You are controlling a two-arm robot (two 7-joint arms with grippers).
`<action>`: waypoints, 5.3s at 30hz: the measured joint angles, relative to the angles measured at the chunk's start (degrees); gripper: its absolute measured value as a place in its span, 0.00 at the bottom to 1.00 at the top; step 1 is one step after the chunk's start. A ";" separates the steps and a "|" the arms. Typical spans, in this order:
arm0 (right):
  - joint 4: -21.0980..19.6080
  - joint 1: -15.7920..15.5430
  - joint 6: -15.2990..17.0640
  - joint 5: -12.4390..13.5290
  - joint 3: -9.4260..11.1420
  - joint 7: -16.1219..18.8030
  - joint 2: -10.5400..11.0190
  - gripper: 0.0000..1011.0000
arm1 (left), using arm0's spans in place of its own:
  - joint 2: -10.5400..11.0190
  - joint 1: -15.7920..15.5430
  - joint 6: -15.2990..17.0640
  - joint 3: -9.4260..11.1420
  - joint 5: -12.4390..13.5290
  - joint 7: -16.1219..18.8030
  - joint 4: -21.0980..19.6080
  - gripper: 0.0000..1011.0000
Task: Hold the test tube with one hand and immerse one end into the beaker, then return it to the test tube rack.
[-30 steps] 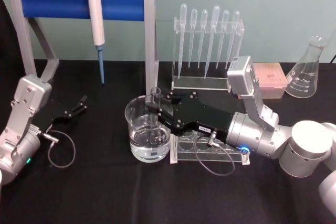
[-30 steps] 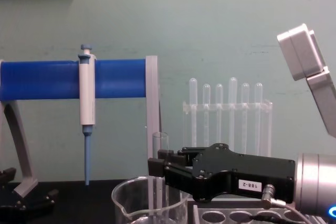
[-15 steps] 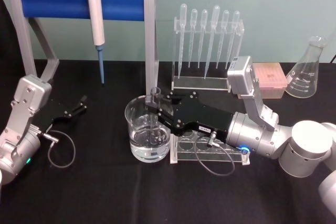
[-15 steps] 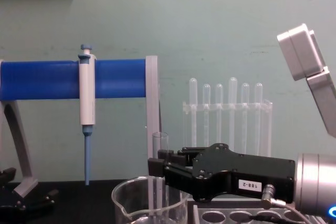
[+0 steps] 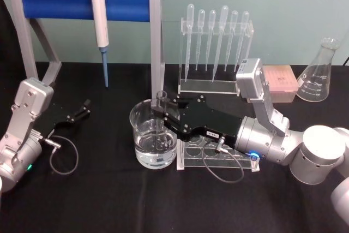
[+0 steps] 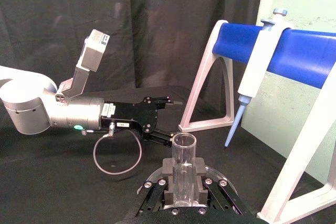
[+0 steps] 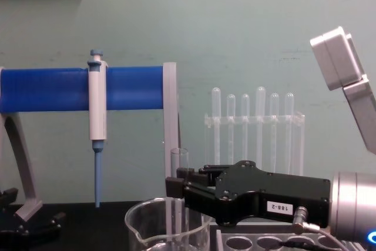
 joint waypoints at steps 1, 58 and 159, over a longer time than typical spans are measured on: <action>0.00 0.00 0.00 0.00 0.00 0.00 0.00 0.24 | 0.00 0.00 0.00 0.00 0.00 0.00 0.00 0.99; 0.00 0.00 0.00 0.00 0.00 0.00 0.00 0.24 | 0.00 0.00 0.00 0.00 0.00 0.00 0.00 0.99; -21.53 -8.41 1.44 12.43 12.11 2.68 19.85 0.24 | 0.00 0.00 0.00 0.00 0.00 0.00 0.00 0.99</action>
